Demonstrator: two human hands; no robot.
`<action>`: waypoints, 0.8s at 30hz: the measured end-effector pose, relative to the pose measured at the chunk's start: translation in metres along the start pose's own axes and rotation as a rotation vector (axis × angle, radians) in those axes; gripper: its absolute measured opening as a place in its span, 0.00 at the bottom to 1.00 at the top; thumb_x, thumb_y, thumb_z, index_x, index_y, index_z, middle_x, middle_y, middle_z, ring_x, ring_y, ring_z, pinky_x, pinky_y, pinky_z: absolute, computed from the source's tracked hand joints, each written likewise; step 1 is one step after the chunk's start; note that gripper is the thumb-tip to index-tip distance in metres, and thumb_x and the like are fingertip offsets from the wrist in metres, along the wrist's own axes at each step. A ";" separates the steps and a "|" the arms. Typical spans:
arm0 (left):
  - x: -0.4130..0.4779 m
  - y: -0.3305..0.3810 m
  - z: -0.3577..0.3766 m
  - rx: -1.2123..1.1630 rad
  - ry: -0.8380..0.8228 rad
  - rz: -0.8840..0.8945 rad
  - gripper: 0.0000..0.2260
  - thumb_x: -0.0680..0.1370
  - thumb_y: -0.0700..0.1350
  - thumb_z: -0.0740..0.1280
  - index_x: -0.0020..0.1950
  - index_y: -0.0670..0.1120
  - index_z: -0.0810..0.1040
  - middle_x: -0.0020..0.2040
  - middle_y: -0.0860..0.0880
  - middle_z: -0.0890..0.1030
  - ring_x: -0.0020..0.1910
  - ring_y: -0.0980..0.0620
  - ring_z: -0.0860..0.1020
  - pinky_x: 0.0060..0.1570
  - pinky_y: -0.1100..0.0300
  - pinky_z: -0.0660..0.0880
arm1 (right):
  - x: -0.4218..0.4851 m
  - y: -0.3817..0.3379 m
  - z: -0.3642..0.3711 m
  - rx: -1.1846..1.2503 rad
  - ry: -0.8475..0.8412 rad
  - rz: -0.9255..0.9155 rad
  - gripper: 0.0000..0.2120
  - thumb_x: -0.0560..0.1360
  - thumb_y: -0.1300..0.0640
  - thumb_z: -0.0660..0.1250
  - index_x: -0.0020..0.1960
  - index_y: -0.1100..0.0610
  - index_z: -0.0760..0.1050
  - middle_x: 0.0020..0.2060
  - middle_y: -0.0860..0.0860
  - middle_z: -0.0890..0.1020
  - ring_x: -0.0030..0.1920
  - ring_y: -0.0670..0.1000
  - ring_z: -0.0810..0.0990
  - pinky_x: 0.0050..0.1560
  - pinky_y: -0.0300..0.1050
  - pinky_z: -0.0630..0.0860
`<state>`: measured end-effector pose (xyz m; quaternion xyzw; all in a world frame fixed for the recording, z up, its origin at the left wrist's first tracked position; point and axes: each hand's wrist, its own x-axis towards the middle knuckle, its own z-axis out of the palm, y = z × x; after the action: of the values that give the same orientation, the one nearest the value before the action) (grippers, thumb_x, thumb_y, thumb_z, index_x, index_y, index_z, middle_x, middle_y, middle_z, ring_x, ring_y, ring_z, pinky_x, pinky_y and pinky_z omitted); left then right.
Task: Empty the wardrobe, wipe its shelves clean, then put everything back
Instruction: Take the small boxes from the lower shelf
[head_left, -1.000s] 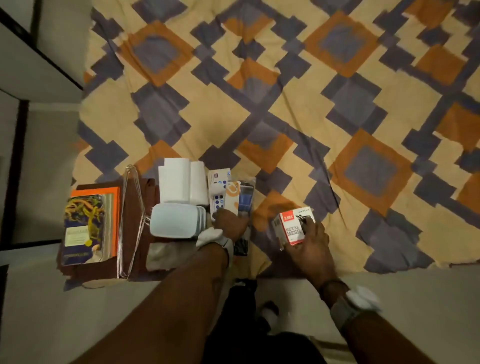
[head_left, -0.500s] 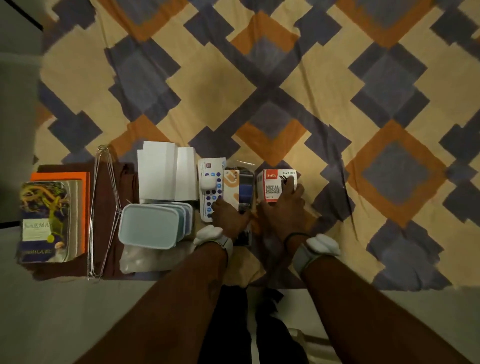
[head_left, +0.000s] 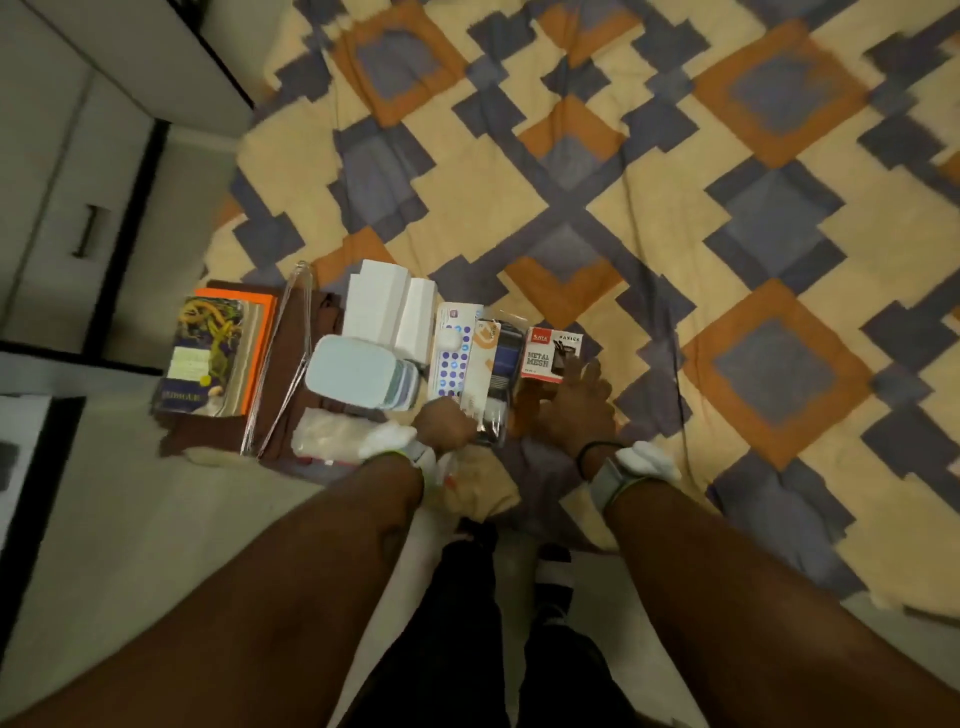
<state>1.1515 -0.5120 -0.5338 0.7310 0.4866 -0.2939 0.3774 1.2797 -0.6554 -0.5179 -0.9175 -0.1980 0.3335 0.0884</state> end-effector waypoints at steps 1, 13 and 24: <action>-0.021 -0.003 -0.005 -0.003 0.024 0.024 0.16 0.78 0.48 0.66 0.56 0.36 0.81 0.56 0.36 0.82 0.57 0.38 0.80 0.52 0.53 0.77 | -0.010 0.004 -0.008 0.005 -0.018 -0.047 0.36 0.75 0.41 0.64 0.78 0.51 0.56 0.74 0.59 0.62 0.67 0.66 0.67 0.62 0.64 0.70; -0.202 -0.134 -0.003 -0.210 0.149 -0.027 0.15 0.76 0.48 0.63 0.53 0.41 0.83 0.49 0.43 0.84 0.46 0.46 0.82 0.43 0.64 0.78 | -0.171 0.018 0.014 -0.226 -0.247 -0.336 0.16 0.79 0.56 0.64 0.63 0.63 0.76 0.60 0.61 0.79 0.60 0.62 0.78 0.60 0.52 0.75; -0.284 -0.387 0.019 -0.521 0.334 -0.279 0.10 0.81 0.43 0.63 0.48 0.38 0.81 0.47 0.43 0.80 0.49 0.43 0.77 0.52 0.55 0.75 | -0.265 -0.175 0.122 -0.509 -0.383 -0.774 0.20 0.78 0.47 0.62 0.63 0.58 0.78 0.61 0.59 0.79 0.60 0.60 0.79 0.60 0.50 0.75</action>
<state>0.6891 -0.5738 -0.4204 0.5745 0.6959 -0.0848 0.4226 0.9626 -0.6053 -0.4064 -0.6915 -0.6118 0.3796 -0.0590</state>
